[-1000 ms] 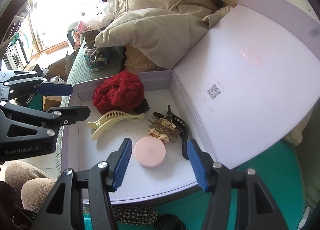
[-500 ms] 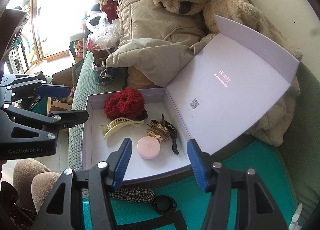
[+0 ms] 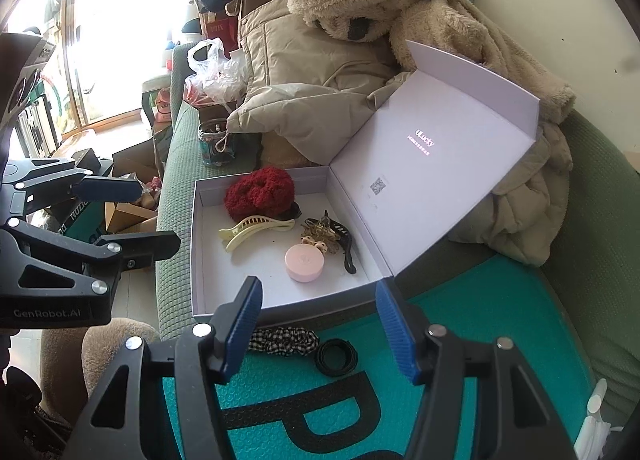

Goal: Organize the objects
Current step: 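Withdraw both tools from the box toward the checkered scrunchie on the mat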

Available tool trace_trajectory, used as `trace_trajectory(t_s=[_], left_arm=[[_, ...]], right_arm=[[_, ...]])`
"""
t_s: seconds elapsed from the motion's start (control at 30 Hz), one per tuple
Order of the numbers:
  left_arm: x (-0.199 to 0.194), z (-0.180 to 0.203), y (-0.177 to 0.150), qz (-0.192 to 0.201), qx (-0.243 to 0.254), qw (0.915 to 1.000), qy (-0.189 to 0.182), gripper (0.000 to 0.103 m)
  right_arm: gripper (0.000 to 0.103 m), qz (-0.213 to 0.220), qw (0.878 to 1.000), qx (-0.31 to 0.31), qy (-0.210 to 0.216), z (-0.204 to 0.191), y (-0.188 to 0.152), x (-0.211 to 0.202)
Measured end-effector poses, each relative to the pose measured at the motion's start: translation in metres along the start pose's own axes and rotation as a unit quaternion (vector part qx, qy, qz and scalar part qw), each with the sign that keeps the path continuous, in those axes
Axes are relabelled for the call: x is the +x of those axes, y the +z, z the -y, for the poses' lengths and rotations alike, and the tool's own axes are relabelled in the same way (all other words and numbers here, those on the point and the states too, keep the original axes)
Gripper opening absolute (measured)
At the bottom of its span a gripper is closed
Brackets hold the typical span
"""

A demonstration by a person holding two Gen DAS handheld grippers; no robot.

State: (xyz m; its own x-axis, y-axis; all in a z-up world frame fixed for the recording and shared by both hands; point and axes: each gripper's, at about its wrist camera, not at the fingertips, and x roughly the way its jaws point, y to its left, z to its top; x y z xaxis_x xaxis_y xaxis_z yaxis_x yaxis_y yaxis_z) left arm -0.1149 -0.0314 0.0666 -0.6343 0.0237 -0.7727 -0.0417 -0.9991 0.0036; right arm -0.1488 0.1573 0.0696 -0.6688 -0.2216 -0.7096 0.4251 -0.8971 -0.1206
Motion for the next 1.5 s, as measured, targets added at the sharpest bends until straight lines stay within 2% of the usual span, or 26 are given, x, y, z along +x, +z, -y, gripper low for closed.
trace_trajectory(t_s=[0.4,0.87,1.17,1.5], left_arm=[[-0.001,0.03,-0.044,-0.019,-0.005,0.9997,-0.011,0.062],[0.03,0.044,-0.087,-0.052,-0.017,0.9979,-0.036,0.062],[0.057,0.044,-0.1,-0.072,-0.03,0.9957,-0.05,0.062],[0.079,0.042,-0.099,-0.07,-0.042,0.994,-0.073,0.061]], right_arm=[[0.06,-0.024,0.999,0.035,0.005,0.004,-0.051,-0.01],[0.06,-0.071,0.994,0.083,0.013,0.015,-0.113,0.006],[0.06,-0.083,0.992,0.096,0.023,0.019,-0.127,0.026],[0.06,-0.076,0.993,0.084,0.015,0.023,-0.115,0.064]])
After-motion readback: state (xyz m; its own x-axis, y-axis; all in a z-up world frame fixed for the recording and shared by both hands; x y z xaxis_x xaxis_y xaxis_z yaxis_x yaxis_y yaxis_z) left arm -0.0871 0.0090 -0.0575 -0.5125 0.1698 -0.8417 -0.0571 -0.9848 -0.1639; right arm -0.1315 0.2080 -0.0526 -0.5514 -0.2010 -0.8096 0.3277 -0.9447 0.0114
